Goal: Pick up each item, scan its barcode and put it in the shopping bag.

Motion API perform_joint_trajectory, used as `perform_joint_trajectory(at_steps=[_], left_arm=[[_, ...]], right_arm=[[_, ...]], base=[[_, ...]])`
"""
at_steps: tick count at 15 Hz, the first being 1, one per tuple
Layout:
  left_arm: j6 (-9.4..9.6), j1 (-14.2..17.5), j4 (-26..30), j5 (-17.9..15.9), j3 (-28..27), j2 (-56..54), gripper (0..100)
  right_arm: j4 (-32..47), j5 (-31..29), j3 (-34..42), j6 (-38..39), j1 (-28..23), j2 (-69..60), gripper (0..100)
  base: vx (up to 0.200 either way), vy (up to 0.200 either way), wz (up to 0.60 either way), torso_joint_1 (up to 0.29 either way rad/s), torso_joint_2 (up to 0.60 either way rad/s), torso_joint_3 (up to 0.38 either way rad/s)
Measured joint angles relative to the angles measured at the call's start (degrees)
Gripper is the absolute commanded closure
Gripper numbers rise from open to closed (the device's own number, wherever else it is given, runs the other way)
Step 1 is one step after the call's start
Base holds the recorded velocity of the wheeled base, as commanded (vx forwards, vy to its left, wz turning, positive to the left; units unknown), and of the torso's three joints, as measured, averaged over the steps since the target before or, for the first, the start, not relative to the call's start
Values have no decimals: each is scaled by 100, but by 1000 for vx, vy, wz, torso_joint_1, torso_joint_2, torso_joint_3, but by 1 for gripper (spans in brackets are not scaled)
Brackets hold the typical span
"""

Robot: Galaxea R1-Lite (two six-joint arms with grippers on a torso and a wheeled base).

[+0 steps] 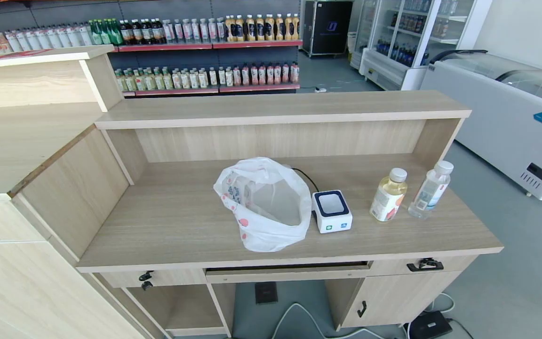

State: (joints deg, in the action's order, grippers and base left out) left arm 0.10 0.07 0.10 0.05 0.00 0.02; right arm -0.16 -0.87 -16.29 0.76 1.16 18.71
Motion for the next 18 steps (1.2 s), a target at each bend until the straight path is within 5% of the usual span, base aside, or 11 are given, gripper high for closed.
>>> perform_joint_trajectory(at_steps=[2, 3, 10, 18], left_arm=[[0, 0, 1, 0, 0, 0, 0], [0, 0, 0, 0, 0, 0, 0], [0, 0, 1, 0, 0, 0, 0], [0, 0, 1, 0, 0, 0, 0]], right_arm=[[-506, -4, -492, 48, 0, 1141, 100], [-919, -2, -684, 20, -1, 1762, 0], [-4108, 94, -1052, -141, -503, 5392, 0], [-5934, 349, -1865, -474, -1192, 8611, 0]], base=[[0, 0, 0, 0, 0, 0], [0, 0, 0, 0, 0, 0], [0, 0, 0, 0, 0, 0], [0, 0, 0, 0, 0, 0]])
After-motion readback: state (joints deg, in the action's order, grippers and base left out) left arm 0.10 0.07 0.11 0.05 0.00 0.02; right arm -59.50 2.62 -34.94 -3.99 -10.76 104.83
